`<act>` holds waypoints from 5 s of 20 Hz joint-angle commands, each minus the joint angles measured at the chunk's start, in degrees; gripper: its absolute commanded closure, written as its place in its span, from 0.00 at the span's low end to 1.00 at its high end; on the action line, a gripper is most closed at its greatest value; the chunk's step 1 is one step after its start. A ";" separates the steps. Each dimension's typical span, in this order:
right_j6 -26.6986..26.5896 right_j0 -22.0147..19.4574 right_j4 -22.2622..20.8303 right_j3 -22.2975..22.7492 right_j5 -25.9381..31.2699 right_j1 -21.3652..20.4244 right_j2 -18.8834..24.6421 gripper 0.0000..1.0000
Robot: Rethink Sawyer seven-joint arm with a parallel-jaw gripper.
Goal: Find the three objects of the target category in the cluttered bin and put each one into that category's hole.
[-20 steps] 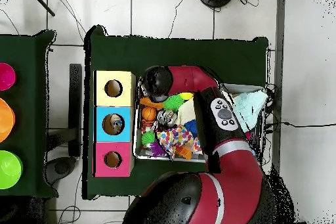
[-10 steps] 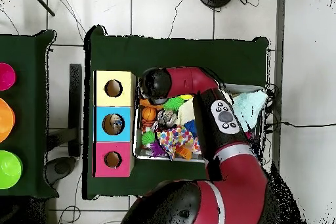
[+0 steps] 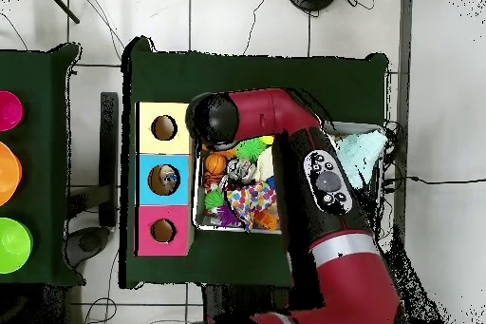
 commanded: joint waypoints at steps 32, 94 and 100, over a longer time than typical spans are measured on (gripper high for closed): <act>19.92 13.85 9.54 21.20 -7.30 -14.72 -15.28 1.00; 28.32 30.53 22.23 25.64 -19.11 -9.71 -28.73 1.00; 28.06 31.40 23.59 26.42 -19.55 -9.76 -29.43 1.00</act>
